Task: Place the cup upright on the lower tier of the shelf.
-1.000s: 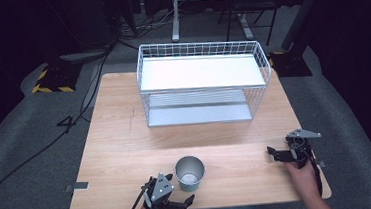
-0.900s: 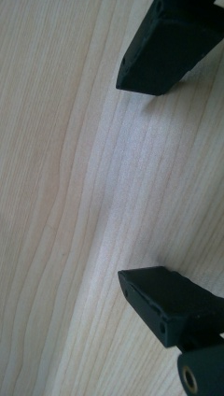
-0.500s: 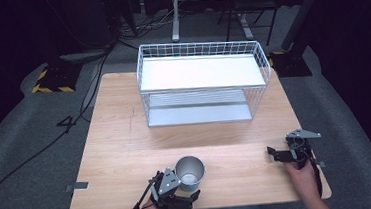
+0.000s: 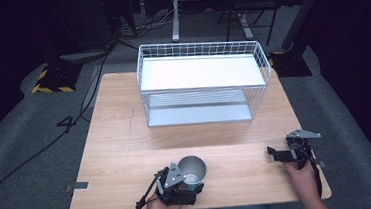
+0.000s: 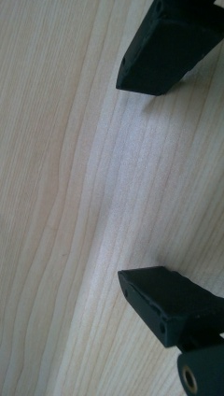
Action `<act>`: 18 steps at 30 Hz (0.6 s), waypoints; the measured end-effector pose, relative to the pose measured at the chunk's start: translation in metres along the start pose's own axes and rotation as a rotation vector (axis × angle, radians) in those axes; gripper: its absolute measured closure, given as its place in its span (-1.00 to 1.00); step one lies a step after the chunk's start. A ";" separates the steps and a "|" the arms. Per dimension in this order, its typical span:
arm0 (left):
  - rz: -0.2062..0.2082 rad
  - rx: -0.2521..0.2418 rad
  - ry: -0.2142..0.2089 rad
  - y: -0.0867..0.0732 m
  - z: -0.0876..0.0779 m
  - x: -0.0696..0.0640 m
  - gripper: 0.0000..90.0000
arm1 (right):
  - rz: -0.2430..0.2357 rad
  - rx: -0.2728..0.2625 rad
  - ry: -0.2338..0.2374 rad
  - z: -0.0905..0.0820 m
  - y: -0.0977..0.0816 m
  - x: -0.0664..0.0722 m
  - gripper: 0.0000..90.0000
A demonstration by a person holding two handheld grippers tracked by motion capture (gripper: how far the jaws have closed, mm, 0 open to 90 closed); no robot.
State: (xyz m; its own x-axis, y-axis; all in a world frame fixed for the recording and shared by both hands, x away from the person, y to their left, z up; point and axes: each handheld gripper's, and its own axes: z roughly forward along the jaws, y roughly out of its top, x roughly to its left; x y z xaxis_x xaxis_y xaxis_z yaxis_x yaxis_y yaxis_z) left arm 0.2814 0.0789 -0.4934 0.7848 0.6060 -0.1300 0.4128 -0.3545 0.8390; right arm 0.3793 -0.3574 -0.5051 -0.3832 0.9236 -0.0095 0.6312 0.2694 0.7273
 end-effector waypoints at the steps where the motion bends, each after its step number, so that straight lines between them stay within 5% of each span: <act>1: -0.003 0.001 -0.002 0.000 0.000 0.000 -0.58 | 0.000 0.000 0.000 0.000 0.000 0.000 -0.82; 18: 0.003 -0.007 -0.010 0.013 -0.013 0.006 -0.56 | 0.004 0.001 -0.003 0.000 0.000 0.000 -0.82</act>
State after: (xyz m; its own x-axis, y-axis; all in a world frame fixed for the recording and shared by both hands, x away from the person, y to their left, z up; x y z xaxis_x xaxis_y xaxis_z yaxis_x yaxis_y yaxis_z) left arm 0.2857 0.0874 -0.4769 0.7905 0.5980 -0.1326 0.4071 -0.3512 0.8432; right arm 0.3788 -0.3571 -0.5050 -0.3787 0.9255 -0.0089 0.6334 0.2662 0.7266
